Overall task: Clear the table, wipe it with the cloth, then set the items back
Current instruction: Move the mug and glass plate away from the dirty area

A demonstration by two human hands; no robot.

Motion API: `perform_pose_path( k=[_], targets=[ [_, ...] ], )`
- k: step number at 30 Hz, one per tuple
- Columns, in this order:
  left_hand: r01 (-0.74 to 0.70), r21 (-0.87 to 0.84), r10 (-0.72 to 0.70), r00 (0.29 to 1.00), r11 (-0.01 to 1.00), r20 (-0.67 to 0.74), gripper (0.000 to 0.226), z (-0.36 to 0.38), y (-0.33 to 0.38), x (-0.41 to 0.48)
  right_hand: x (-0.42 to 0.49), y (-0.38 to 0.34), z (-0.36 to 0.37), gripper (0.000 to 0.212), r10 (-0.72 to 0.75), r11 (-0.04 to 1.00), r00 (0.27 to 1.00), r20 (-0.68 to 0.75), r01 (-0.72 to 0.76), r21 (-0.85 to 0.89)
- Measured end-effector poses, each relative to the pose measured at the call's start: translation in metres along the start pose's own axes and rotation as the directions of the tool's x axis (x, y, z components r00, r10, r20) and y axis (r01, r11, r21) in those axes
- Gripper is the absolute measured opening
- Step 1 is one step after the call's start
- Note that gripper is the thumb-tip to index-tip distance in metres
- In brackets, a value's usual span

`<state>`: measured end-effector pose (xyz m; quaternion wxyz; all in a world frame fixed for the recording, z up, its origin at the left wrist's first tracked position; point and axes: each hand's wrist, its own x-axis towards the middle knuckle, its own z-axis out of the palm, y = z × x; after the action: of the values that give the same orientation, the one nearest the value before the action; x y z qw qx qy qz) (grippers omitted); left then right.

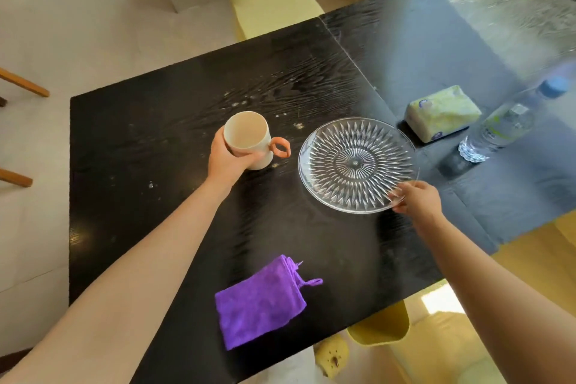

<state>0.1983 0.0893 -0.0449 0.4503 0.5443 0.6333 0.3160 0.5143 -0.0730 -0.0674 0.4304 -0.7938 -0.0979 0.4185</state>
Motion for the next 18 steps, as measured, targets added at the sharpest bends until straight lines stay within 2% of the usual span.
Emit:
perform_pose_path(
  k=[9,18],
  targets=[
    [-0.097,-0.007,0.097,0.984,0.995,0.147,0.094,0.072,0.053,-0.024,-0.034,0.024,-0.071,0.021,-0.020,0.998,0.999,-0.048,0.023,0.065],
    [-0.167,-0.018,0.163,0.923,0.986,0.347,0.093,0.187,0.085,-0.069,-0.058,0.069,-0.160,0.023,0.095,0.968,0.963,-0.253,-0.030,0.249]
  ],
)
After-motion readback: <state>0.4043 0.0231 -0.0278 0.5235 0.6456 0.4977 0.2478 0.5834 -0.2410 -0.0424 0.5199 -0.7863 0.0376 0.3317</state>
